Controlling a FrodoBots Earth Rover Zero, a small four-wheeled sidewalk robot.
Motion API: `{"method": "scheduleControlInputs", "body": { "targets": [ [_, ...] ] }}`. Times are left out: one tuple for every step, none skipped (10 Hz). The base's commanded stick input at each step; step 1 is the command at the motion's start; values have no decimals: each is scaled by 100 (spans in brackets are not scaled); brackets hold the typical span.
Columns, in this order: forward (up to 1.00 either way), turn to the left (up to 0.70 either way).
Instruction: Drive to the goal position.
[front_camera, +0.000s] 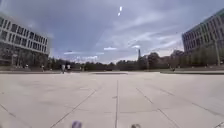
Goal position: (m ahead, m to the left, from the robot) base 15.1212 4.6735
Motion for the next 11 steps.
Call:
{"method": "scheduleControlInputs", "body": {
  "targets": [
    [70,0],
    [70,0],
    [70,0],
    [70,0],
    [70,0],
    [70,0],
    [70,0],
    [70,0],
    [70,0],
    [70,0],
    [70,0]
  ]
}}
